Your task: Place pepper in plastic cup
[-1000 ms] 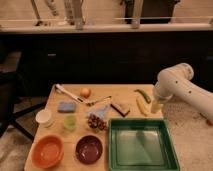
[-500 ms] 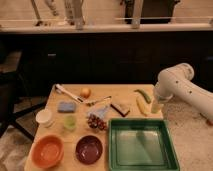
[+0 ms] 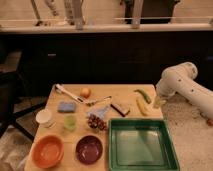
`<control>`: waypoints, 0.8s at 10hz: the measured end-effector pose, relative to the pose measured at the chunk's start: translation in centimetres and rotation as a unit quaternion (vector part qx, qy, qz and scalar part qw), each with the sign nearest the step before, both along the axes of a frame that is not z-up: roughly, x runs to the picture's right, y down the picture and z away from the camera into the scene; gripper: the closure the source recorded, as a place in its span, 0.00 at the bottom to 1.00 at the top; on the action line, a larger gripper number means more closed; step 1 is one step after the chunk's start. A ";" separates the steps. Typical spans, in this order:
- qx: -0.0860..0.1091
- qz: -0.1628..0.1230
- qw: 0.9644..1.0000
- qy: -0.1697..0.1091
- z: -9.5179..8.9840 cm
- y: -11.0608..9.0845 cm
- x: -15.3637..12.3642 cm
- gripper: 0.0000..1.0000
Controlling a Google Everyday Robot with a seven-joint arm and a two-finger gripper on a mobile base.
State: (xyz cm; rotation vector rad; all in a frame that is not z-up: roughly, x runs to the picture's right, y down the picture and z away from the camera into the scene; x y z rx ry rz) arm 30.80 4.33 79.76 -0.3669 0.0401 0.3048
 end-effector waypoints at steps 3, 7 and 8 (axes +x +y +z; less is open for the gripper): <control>0.001 0.015 1.000 0.006 2.5 -0.4 2.6 0.20; -0.027 0.028 0.999 0.004 7.3 0.9 5.4 0.20; -0.031 0.028 0.999 0.002 8.3 0.7 5.6 0.20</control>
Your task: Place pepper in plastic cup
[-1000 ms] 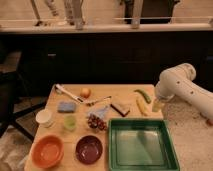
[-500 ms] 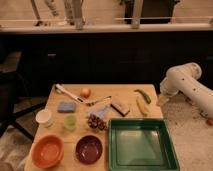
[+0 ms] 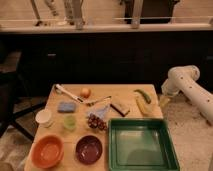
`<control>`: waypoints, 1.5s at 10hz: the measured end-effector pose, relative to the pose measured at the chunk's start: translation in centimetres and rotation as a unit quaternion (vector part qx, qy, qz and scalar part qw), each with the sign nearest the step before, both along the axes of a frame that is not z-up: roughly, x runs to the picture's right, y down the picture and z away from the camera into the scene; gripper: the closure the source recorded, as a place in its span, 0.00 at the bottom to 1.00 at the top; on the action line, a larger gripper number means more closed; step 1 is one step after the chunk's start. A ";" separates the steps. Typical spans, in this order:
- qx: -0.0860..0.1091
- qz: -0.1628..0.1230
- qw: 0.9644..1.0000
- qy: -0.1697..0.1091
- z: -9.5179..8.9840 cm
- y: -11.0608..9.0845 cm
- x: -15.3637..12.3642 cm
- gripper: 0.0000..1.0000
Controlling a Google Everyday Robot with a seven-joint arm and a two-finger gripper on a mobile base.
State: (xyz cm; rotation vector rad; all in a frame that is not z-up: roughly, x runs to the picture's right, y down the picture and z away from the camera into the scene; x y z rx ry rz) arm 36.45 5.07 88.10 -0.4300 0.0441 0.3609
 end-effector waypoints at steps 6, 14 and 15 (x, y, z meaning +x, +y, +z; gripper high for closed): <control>0.031 -0.007 0.999 -0.003 3.9 -0.9 0.3 0.20; 0.068 0.081 0.992 -0.074 4.8 -1.8 -0.2 0.20; 0.068 0.080 0.992 -0.076 4.9 -1.9 -0.5 0.20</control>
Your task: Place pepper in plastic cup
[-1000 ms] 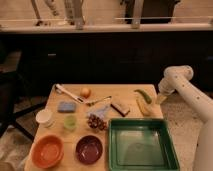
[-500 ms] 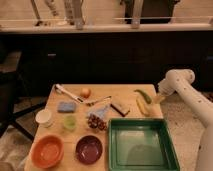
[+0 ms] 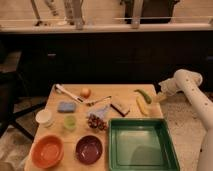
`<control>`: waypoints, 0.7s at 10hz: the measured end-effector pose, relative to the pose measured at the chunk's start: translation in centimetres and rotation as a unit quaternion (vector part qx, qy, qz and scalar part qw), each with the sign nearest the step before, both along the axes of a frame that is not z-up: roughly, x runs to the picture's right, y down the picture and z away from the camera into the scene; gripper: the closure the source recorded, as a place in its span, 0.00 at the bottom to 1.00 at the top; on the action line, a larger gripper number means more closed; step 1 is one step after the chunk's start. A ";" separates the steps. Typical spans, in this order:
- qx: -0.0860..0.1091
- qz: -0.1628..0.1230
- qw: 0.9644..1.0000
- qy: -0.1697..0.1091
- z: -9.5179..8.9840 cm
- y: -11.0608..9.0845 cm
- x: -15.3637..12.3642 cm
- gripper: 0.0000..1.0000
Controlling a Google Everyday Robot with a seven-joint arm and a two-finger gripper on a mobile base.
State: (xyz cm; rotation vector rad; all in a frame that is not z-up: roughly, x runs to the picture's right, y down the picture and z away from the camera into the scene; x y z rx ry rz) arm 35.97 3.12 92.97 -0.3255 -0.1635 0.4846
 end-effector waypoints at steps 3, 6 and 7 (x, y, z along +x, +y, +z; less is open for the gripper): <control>-0.003 -0.004 1.000 0.004 0.0 0.3 0.2 0.20; -0.014 -0.009 1.000 0.010 0.8 1.3 -0.2 0.20; -0.016 -0.008 1.000 0.013 0.9 1.6 0.0 0.20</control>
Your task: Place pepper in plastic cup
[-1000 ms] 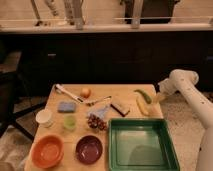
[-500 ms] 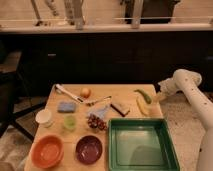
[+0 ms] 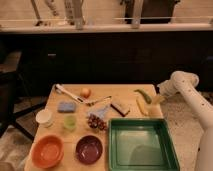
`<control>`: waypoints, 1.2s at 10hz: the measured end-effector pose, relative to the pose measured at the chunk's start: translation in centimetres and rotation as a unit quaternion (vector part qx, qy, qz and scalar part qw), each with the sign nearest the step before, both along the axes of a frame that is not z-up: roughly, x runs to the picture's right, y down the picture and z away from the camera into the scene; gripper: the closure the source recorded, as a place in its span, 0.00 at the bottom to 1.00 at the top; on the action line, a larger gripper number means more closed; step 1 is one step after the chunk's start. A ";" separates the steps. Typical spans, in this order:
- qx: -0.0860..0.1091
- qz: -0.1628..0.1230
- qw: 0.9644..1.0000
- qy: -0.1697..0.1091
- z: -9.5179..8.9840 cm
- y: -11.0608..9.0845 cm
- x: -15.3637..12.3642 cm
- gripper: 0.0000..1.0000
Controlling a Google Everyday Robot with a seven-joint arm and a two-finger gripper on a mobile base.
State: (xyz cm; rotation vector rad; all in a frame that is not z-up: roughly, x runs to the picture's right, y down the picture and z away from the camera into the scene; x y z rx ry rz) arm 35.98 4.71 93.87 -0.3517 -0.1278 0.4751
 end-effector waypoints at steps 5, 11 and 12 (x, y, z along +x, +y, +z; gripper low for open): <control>-0.012 0.011 1.000 0.005 1.5 1.4 0.9 0.20; -0.041 0.001 0.999 -0.025 4.4 2.3 -1.6 0.20; -0.044 -0.001 0.999 -0.032 4.6 2.3 -2.2 0.20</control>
